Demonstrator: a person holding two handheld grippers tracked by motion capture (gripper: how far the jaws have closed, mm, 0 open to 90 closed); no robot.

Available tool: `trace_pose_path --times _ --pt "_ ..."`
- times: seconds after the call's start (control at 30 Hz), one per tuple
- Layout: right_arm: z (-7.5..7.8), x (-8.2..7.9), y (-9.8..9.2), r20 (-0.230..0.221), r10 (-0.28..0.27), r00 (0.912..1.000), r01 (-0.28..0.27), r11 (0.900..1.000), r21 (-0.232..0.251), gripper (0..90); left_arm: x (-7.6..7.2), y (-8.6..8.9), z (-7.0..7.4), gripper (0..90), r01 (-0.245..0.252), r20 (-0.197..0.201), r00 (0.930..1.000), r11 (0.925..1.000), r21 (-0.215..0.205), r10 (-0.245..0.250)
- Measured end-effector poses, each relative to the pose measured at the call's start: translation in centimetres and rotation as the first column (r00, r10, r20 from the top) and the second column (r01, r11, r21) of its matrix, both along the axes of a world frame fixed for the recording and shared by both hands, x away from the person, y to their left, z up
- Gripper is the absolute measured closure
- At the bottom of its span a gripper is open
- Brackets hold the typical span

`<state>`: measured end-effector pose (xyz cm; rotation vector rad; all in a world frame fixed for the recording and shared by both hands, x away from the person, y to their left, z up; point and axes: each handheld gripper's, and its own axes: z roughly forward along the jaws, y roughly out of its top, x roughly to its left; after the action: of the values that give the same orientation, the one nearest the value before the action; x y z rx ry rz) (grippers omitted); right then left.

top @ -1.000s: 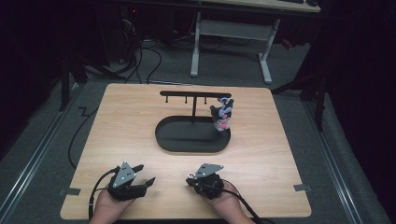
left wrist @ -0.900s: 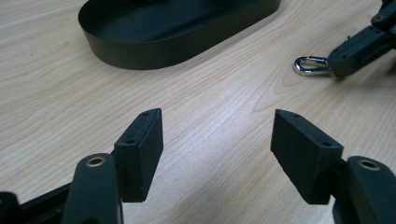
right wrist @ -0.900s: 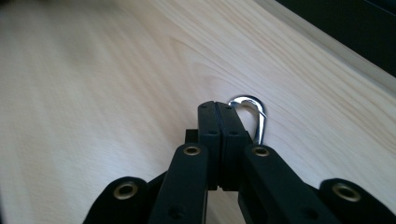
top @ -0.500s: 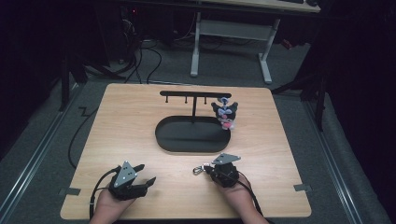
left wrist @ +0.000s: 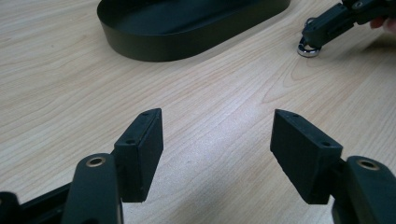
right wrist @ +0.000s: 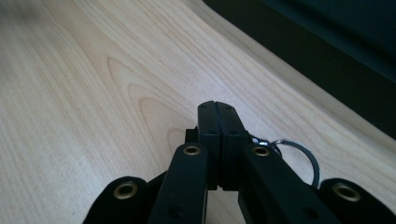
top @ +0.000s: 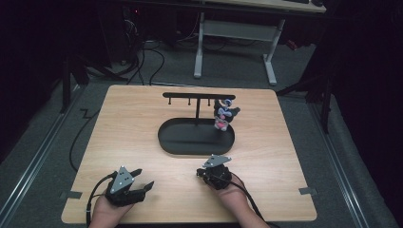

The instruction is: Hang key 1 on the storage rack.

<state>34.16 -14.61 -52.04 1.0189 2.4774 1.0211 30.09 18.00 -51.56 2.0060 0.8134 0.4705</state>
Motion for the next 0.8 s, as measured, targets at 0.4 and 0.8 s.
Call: trace_pose_path --times 0.4,0.8 --pt "-0.1 -3.1 -4.2 -0.042 -0.041 0.9983 0.041 0.999 -0.016 90.0 1.0 -2.0 0.1 35.1 0.067 0.004 0.9978 0.9978 0.005 -0.067" --pt "0.9 -5.0 -7.2 -0.029 -0.119 0.9924 0.12 0.993 0.021 90.0 1.4 -2.8 0.2 35.1 0.106 0.012 0.9943 0.9943 0.014 -0.106"
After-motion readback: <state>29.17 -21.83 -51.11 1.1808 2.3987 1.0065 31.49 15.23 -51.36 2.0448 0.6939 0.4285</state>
